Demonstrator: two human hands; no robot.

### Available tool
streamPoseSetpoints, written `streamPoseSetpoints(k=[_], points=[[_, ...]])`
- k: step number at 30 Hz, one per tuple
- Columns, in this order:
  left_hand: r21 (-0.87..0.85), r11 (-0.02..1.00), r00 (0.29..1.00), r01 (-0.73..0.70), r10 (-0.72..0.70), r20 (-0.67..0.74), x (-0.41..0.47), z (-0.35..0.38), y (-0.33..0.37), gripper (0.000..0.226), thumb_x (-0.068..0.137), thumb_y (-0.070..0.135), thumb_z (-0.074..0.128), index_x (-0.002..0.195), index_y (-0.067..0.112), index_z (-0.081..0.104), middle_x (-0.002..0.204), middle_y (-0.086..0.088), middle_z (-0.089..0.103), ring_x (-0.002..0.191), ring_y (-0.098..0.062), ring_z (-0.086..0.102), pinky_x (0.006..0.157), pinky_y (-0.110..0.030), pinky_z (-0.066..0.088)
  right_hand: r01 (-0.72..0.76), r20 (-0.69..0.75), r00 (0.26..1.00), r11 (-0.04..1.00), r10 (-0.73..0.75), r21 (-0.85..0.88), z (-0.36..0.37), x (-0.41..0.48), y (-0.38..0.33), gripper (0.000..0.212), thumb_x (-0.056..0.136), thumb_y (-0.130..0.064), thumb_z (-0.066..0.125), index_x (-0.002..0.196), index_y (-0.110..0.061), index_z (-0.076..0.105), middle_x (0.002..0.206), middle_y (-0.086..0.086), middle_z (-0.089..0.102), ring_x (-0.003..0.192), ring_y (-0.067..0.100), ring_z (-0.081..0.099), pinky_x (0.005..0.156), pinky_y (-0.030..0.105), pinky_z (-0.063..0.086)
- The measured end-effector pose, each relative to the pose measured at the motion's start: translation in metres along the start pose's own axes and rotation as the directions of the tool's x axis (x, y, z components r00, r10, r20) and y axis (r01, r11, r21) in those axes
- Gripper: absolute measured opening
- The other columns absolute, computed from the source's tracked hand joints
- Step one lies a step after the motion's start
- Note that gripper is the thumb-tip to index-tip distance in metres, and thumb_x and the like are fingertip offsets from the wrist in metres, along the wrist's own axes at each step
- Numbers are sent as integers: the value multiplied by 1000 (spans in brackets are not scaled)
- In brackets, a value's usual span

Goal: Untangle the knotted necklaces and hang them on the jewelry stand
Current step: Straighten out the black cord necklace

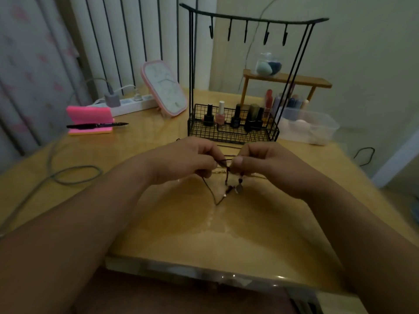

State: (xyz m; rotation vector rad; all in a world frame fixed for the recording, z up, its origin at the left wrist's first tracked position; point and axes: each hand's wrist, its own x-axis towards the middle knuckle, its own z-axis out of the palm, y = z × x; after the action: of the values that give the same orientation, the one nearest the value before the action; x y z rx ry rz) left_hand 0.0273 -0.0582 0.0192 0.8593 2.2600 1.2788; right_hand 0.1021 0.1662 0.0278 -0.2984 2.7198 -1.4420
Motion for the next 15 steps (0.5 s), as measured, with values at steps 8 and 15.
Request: streamPoseSetpoints(k=[8, 15], points=[[-347, 938, 993, -7, 47, 109, 15, -4, -5, 18, 97, 17, 60, 81, 14, 67, 62, -5, 47, 67, -23, 59, 77, -36, 56, -40, 114, 993, 953, 5, 299, -7, 14, 5, 29, 92, -34, 72, 84, -9, 59, 79, 6, 66, 83, 26, 68, 78, 32, 58], [-494, 865, 995, -94, 98, -18, 22, 6, -15, 8, 89, 21, 66, 89, 13, 65, 60, 1, 50, 58, -16, 51, 58, -24, 49, -106, 203, 979, 914, 27, 392, -3, 5, 22, 17, 90, -29, 70, 92, -14, 63, 75, 8, 58, 61, 23, 55, 60, 36, 49]])
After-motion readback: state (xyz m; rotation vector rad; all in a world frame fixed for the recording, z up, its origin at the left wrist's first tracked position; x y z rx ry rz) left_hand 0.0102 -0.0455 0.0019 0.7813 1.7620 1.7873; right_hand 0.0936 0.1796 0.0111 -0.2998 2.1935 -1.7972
